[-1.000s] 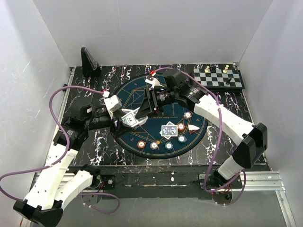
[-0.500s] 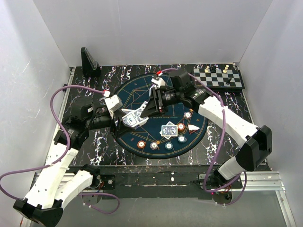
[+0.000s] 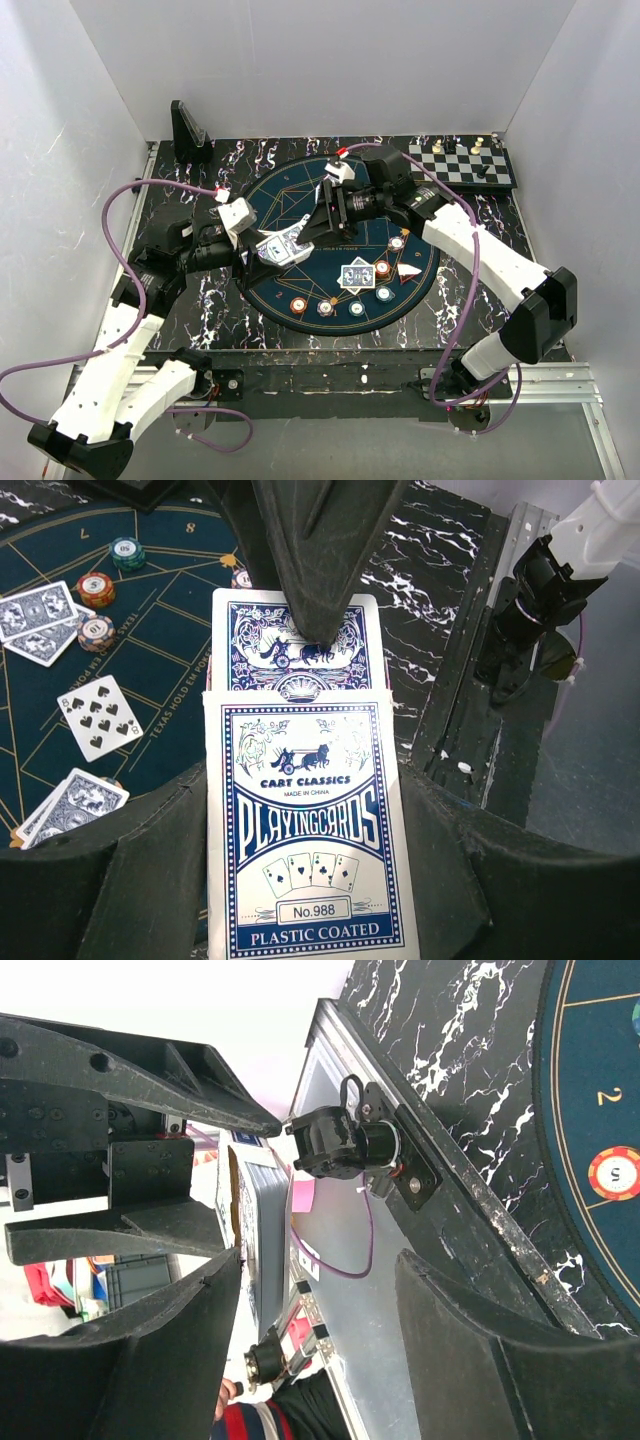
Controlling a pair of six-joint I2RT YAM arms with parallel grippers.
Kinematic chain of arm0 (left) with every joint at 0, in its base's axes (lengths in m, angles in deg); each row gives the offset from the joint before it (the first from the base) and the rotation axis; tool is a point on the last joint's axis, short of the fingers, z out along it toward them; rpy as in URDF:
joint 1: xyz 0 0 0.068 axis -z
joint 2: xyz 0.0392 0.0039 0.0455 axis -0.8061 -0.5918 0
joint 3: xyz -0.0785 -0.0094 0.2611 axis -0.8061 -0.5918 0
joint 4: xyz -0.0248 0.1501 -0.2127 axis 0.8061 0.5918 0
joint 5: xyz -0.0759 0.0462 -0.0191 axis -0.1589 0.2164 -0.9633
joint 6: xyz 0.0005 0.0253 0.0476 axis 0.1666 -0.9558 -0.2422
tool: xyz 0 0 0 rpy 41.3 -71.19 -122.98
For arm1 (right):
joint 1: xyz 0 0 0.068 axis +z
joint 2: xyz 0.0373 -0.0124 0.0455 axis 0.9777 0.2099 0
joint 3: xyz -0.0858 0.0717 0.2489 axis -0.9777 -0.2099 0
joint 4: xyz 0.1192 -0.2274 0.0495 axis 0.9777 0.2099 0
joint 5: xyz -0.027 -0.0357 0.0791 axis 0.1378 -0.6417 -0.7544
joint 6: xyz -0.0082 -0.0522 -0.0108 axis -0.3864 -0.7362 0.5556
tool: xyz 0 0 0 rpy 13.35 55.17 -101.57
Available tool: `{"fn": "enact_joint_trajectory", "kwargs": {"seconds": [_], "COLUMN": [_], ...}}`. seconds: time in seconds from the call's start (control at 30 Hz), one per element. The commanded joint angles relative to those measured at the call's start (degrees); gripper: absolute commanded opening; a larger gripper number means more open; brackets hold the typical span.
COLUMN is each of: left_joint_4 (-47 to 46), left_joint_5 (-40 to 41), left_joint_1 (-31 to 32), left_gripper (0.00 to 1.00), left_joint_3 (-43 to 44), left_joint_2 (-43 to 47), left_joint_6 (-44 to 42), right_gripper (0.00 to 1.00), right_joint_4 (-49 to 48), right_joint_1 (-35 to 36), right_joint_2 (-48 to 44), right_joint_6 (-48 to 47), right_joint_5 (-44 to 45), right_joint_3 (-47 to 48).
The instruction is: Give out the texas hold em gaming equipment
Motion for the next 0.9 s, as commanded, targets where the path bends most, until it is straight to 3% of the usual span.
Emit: {"fn": "enact_joint_trajectory", "kwargs": {"seconds": [0.0, 0.17, 0.33, 0.6, 0.87], "left_joint_4": [-2.5, -2.5, -2.5, -2.5, -2.5], "left_joint_5": [-1.2, -1.2, -1.2, -1.4, -1.8], "left_joint_1": [-0.3, -0.3, -0.3, -0.3, -0.3], "left_gripper": [0.00, 0.00, 0.00, 0.00, 0.00], "left_joint_3": [2.3, 2.1, 1.8, 1.6, 1.5], "left_joint_2": [1.0, 1.1, 1.1, 1.4, 1.5], "left_joint_6": [0.4, 0.5, 0.5, 0.6, 0.7], "right_gripper": [0.70, 0.63, 0.44, 0.21, 0.22], "right_joint_4": [-1.5, -5.6, -5.7, -6.2, -6.2], "right_joint_1": [1.8, 2.6, 2.7, 0.9, -0.6], "right_joint_2": [1.4, 1.4, 1.1, -1.6, -3.2], "right_joint_6": [0.0, 2.8, 3.4, 4.9, 5.2], "right_joint_5": [-0.4, -1.2, -1.2, -0.6, -0.9], "right_joint_3": [2.7, 0.6, -0.4, -2.3, -3.2]}}
